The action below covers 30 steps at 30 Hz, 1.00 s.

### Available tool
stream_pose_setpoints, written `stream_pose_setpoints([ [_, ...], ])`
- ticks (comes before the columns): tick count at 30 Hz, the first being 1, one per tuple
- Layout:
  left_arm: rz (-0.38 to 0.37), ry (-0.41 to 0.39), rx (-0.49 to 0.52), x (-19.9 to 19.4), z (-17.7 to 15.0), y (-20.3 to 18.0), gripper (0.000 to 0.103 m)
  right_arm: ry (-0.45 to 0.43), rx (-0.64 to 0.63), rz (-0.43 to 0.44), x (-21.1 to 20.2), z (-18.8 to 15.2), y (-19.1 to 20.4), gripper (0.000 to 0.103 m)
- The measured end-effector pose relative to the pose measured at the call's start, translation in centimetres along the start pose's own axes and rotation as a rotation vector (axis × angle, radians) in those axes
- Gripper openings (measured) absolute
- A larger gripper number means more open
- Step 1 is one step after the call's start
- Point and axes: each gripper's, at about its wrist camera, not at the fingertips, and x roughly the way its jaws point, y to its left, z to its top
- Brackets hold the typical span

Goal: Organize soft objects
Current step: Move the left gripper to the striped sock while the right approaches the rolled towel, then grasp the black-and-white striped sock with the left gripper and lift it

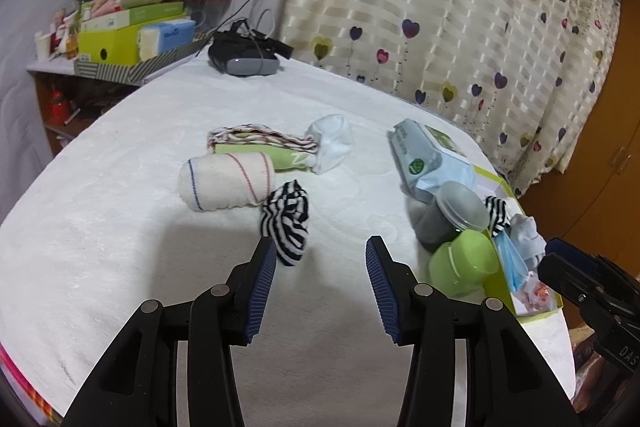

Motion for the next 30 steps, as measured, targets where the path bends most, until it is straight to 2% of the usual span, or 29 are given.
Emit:
stream_pose_setpoints([
  [13, 0.035, 0.074, -0.008, 4.6, 0.9, 1.1, 0.047, 0.005, -0.008, 0.009, 1.5, 1.0, 0.1, 0.043],
  [25, 0.053, 0.106, 0.014, 7.9, 1.5, 1.1, 0.047, 0.020, -0.013, 0.026, 3.3, 1.7, 0.2, 0.043],
  [27, 0.044, 0.110, 0.014, 8.3, 1.5, 1.1, 0.043, 0.020, -0.012, 0.027, 3.4, 1.7, 0.2, 0.043],
  [29, 0.048, 0.120, 0.017, 8.6, 1.4, 1.2, 0.030, 0.021, -0.013, 0.027, 3.3, 1.7, 0.2, 0.043],
  [30, 0.048, 0.123, 0.014, 8.7, 1.4, 1.2, 0.027, 0.022, -0.014, 0.026, 3.4, 1.7, 0.2, 0.043],
])
